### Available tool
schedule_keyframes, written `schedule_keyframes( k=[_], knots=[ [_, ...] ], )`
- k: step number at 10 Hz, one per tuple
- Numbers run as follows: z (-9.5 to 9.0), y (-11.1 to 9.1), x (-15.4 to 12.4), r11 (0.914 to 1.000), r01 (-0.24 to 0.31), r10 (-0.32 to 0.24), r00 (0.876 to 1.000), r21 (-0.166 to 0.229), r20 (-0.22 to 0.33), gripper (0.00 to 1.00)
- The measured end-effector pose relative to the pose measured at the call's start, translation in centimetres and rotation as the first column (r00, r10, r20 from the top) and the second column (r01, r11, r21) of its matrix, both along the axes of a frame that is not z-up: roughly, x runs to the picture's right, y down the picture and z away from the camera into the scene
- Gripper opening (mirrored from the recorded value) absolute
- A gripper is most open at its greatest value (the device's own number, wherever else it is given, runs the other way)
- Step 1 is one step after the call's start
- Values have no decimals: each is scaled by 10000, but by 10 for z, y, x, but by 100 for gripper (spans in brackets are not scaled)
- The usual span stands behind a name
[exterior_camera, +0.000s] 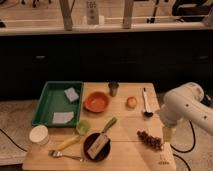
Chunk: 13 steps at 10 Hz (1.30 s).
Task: Place grapes in red bowl
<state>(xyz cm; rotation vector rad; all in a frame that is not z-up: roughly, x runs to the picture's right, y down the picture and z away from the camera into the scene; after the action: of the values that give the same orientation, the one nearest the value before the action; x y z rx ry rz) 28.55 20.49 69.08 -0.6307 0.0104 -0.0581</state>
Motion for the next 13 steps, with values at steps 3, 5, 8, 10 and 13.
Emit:
schedule_keyframes(
  k=[3, 5, 8, 10, 13],
  knots=[
    [3, 11, -1, 9997, 190, -187, 9996, -158, 194, 80],
    [9, 20, -2, 9995, 179, -170, 9993, -268, 330, 80],
    [15, 32, -2, 9991, 157, -136, 9986, -404, 517, 80],
    [23, 44, -1, 9985, 76, -40, 9979, -550, 653, 80],
    [27, 54, -1, 9977, -76, 129, 9969, -673, 776, 80]
  ],
)
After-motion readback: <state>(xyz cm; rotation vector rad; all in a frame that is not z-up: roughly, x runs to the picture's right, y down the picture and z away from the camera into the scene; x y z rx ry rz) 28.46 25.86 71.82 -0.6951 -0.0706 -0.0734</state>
